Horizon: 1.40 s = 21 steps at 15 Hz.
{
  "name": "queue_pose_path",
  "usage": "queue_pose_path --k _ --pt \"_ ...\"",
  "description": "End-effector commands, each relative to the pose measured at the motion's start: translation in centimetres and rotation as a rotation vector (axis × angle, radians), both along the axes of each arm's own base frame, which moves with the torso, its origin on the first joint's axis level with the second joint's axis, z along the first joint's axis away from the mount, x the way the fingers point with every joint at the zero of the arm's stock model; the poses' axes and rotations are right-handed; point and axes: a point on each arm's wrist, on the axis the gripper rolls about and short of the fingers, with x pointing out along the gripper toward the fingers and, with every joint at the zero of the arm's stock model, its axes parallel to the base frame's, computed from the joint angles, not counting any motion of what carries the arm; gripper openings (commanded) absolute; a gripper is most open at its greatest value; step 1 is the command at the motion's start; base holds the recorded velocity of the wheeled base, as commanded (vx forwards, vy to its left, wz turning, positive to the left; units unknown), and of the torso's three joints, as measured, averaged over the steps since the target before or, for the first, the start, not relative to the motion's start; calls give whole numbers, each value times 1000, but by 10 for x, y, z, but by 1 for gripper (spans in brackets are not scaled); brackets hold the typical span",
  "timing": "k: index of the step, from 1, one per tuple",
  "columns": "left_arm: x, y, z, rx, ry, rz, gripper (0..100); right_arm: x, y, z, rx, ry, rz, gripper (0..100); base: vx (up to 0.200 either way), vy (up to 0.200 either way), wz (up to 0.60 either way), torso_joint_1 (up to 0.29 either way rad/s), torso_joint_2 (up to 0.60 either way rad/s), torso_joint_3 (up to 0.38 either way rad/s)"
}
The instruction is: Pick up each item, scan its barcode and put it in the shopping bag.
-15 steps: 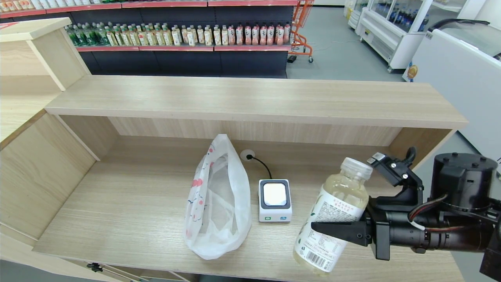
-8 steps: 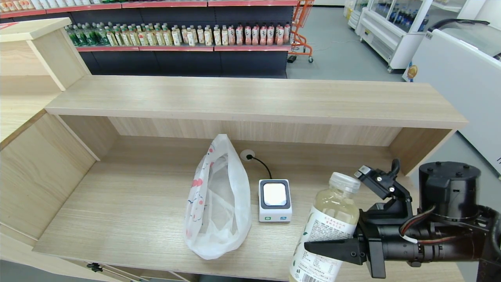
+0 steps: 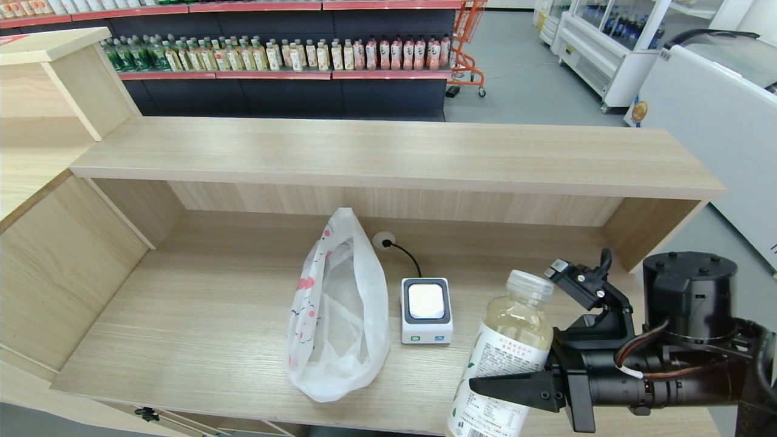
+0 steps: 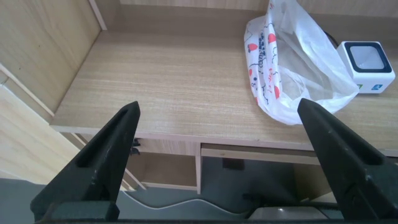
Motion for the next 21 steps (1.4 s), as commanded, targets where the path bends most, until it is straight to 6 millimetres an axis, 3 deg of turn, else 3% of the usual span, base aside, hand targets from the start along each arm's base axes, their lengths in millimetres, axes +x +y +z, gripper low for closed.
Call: queue_pose_path --k 1,21 --pt "0 0 0 0 -1 1 100 0 0 0 -1 0 1 0 0 0 0 0 0 0" --pt "0 0 0 0 -1 1 100 9 5 12 26 -49 -3 0 0 0 0 0 0 0"
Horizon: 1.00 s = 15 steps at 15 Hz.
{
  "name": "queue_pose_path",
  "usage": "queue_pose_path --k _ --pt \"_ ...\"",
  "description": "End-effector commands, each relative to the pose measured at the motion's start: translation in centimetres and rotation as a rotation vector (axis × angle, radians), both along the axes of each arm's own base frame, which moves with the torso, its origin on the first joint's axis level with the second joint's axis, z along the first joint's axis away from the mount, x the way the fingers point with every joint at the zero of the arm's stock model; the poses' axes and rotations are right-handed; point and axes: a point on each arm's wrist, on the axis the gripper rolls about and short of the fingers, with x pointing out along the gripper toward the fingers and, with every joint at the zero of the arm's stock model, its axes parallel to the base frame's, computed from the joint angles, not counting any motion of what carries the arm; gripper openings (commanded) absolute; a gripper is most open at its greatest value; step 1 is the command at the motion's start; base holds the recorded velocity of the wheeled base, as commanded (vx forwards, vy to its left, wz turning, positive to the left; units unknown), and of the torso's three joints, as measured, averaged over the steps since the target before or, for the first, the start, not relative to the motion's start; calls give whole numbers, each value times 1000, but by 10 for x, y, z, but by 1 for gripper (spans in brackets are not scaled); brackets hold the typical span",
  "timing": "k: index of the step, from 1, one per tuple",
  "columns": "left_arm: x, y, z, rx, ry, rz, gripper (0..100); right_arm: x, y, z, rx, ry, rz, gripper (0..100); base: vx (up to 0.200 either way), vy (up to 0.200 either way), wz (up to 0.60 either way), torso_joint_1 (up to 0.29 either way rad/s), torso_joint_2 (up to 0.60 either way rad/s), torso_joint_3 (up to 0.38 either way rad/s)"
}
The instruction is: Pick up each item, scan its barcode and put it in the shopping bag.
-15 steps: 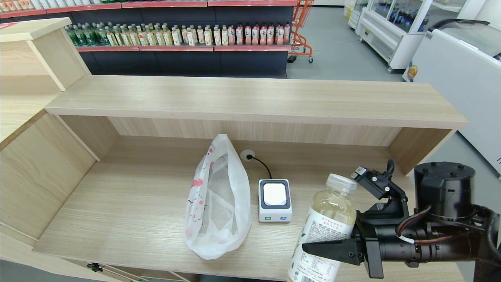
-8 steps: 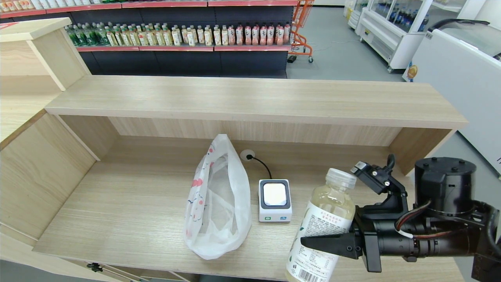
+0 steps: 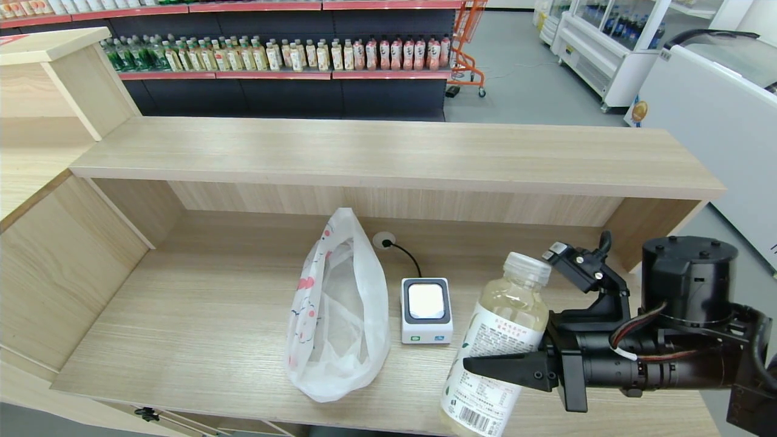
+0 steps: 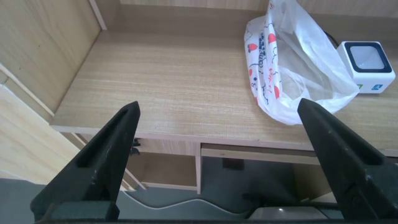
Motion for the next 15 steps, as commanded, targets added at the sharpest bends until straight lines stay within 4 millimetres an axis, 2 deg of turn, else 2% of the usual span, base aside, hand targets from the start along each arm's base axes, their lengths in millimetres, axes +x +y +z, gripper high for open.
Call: queue_pose_path --k 1,3,6,8,10,15 --pt "0 0 0 0 -1 -1 100 0 0 1 1 -4 0 0 0 0 0 0 0 0" --pt "0 0 0 0 -1 1 100 -1 -3 3 -17 -70 -30 0 0 0 0 0 0 0" --pt "0 0 0 0 -1 1 100 11 -22 3 -196 -492 -125 0 0 0 0 0 0 0" --pt "0 0 0 0 -1 1 100 16 -32 9 -271 -684 -177 0 0 0 0 0 0 0" --pt "0 0 0 0 -1 1 100 17 -33 11 -369 -830 -267 0 0 0 0 0 0 0" --pt "0 0 0 0 -1 1 100 30 -22 11 -497 -1115 -296 0 0 0 0 0 0 0"
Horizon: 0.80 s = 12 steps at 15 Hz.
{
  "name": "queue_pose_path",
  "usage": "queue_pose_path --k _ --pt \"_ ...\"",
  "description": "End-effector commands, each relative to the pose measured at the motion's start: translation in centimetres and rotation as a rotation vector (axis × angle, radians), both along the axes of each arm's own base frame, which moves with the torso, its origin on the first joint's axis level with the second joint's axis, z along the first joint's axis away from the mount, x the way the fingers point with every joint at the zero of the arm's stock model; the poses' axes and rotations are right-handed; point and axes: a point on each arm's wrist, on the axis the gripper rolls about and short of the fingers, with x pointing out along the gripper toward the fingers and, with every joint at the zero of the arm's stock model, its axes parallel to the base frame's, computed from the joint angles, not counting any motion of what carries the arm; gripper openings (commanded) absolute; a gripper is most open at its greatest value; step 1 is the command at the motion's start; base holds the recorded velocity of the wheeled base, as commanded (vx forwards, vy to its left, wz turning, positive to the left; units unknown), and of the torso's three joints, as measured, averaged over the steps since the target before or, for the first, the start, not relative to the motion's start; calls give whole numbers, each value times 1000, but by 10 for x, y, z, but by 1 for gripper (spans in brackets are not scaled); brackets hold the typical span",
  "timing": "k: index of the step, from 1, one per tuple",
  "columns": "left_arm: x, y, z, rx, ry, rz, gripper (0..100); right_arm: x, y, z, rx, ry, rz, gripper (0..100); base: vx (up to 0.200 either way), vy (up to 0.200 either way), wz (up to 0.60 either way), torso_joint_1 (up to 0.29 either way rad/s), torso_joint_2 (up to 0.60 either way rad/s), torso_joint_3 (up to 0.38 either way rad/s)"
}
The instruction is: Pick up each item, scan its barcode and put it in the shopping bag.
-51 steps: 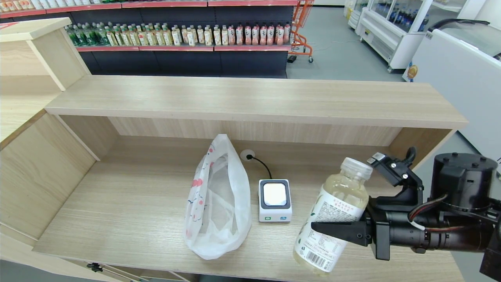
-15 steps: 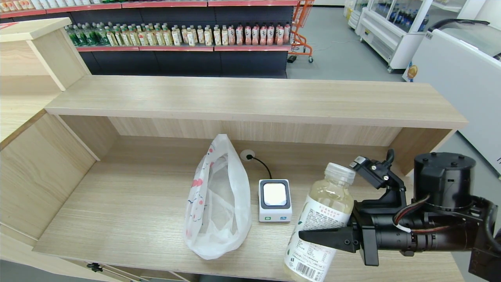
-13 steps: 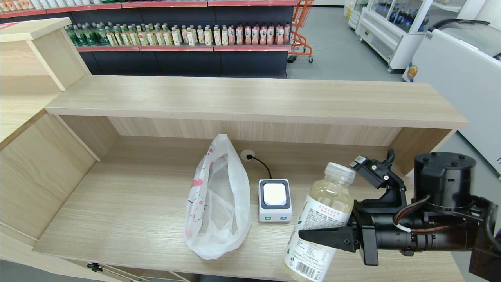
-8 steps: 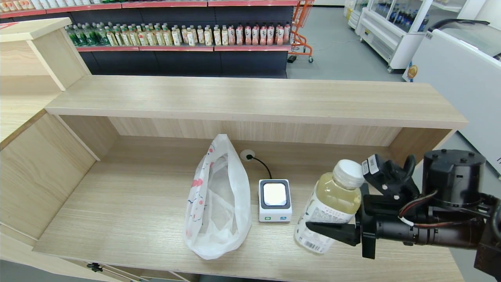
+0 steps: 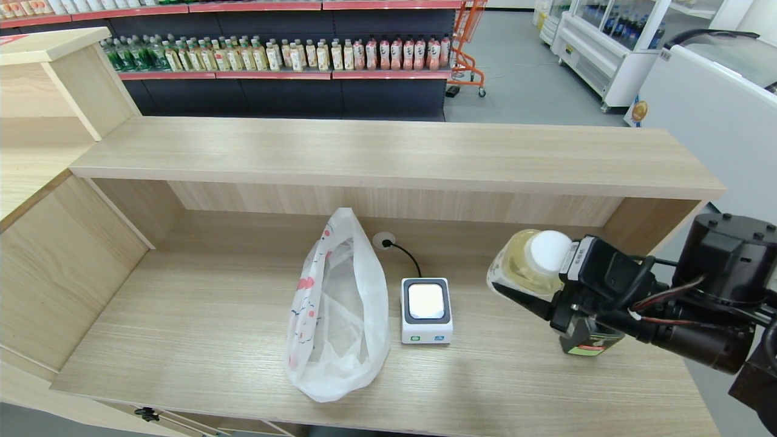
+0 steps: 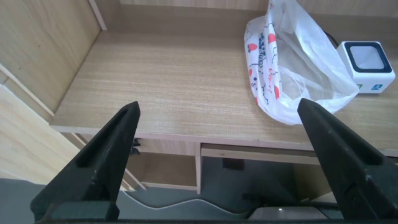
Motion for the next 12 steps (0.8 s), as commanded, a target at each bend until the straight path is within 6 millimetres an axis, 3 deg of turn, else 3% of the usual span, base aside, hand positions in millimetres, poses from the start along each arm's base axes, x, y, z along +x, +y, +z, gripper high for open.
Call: queue_pose_path --k 1,6,12 --pt "0 0 0 0 -1 0 100 9 4 -8 -67 -66 1 0 0 0 0 0 0 0" --pt "0 0 0 0 -1 -1 100 21 10 -14 -172 -278 5 0 0 0 0 0 0 0" --pt "0 0 0 6 -1 0 100 24 12 -18 -177 -315 3 0 0 0 0 0 0 0"
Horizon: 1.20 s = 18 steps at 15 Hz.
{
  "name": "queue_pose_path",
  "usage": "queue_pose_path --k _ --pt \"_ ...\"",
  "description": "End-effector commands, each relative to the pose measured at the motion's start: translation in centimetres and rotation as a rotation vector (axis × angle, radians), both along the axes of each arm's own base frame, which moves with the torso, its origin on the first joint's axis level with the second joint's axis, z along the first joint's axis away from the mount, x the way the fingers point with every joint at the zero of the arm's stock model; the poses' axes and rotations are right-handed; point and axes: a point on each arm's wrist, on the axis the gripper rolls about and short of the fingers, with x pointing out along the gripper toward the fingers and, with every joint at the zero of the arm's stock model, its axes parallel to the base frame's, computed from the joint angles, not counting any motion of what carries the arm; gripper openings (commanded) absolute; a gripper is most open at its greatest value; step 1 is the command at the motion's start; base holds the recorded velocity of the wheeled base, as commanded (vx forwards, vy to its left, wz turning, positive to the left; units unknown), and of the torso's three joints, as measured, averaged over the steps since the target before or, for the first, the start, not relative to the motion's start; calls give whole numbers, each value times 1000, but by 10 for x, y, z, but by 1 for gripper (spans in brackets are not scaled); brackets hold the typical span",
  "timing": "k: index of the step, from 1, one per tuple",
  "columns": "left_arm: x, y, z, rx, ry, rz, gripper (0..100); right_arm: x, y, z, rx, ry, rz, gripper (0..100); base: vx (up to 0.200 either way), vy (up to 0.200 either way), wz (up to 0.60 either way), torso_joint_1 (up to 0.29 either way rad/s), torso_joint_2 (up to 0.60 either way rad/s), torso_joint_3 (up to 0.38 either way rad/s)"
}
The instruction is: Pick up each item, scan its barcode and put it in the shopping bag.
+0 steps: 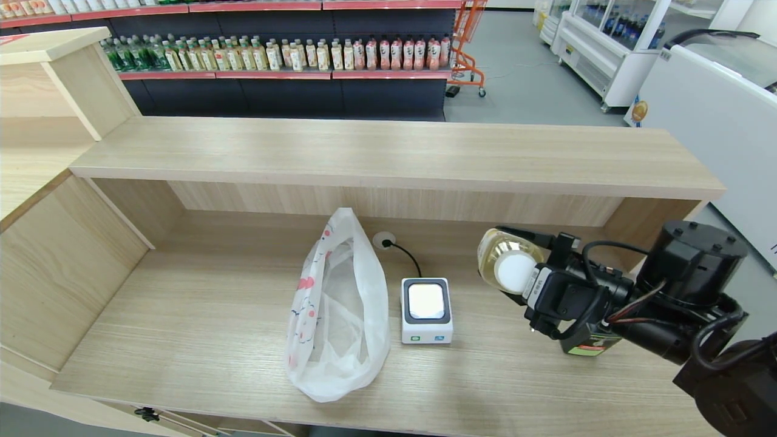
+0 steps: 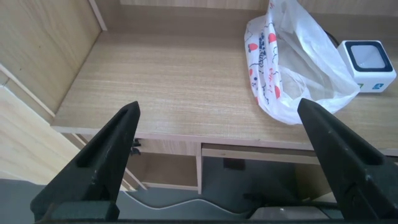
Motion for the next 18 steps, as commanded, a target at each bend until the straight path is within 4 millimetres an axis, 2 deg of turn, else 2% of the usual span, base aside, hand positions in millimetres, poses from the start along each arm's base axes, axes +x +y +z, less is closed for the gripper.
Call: queue_pose_path --k 1,8,10,15,18 --pt "0 0 0 2 -1 1 100 0 0 -3 -12 3 0 0 0 0 0 0 0 0" --pt "0 0 0 -7 -1 2 100 -2 15 -9 -31 9 29 0 0 200 0 6 0 4" --pt "0 0 0 -7 -1 1 100 2 14 -14 -43 20 20 0 0 200 0 -10 0 2" --pt "0 0 0 -5 -1 2 100 25 -7 -32 -48 11 -68 0 0 0 0 0 0 0" --pt "0 0 0 -5 -1 2 100 29 -6 -41 -59 37 -76 0 0 0 0 0 0 0"
